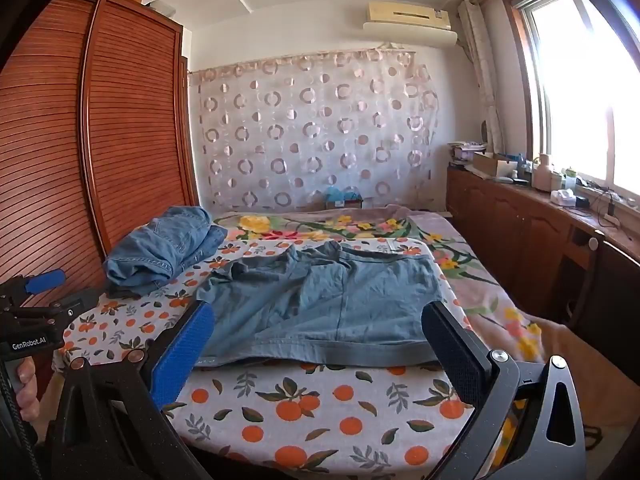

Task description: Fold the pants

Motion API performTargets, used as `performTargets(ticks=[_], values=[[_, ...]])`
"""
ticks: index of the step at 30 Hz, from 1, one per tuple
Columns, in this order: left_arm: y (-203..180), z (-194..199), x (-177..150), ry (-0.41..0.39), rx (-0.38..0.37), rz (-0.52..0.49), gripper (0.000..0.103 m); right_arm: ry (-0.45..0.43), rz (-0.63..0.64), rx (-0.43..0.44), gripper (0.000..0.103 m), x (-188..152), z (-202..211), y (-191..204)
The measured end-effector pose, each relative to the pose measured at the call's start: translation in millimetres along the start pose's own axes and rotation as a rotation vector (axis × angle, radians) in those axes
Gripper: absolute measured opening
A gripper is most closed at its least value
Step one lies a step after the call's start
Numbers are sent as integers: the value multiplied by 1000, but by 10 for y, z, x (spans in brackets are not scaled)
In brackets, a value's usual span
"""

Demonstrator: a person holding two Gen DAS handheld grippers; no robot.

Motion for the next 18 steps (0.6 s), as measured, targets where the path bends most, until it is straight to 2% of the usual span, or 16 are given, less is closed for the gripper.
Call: performTargets(ticks=[18], values=[[2,-2,0,3,-8,9,91,1,2,1,103,-7,-5,5]])
Point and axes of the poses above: each gripper's, at about its wrist camera, not at the fingertips, and z roughly against the way its jaws point, y to its left, x to its top, the point moved 2 cm from there along -z, roughly the way its jaws point, and after that the axes turned 14 degrees about y, right-handed, at the moved point
